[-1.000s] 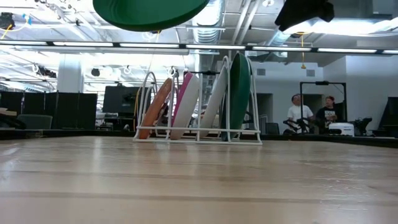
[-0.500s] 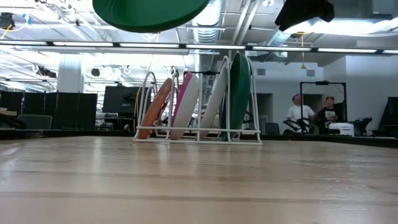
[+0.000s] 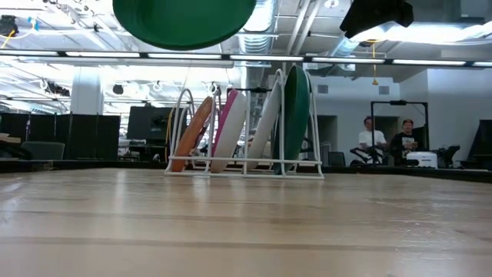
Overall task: Sort dishes
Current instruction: Put the green plate in the dish rack
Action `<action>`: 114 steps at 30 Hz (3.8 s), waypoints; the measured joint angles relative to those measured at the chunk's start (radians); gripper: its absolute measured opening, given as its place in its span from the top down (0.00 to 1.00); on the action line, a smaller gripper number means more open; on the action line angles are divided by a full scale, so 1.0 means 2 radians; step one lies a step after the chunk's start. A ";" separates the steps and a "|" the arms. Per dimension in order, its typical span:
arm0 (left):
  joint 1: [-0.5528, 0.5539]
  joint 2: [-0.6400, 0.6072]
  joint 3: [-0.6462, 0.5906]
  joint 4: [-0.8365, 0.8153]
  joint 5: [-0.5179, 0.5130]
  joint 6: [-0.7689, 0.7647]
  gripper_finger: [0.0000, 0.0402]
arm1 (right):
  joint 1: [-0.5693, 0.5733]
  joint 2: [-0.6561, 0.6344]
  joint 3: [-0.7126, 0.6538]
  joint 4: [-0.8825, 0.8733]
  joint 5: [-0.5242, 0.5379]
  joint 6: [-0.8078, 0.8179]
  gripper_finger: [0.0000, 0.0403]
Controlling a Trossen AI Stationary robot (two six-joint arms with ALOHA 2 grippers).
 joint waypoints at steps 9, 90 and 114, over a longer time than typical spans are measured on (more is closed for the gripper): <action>0.027 0.000 0.000 -0.052 0.057 -0.043 1.00 | 0.000 0.000 0.000 0.000 0.003 0.001 0.73; 0.054 0.033 -0.016 0.137 0.246 0.063 1.00 | 0.022 0.000 0.000 0.057 0.031 0.005 0.73; 0.023 0.017 -0.014 0.270 0.378 0.089 1.00 | 0.002 -0.001 0.018 0.072 0.015 -0.060 0.73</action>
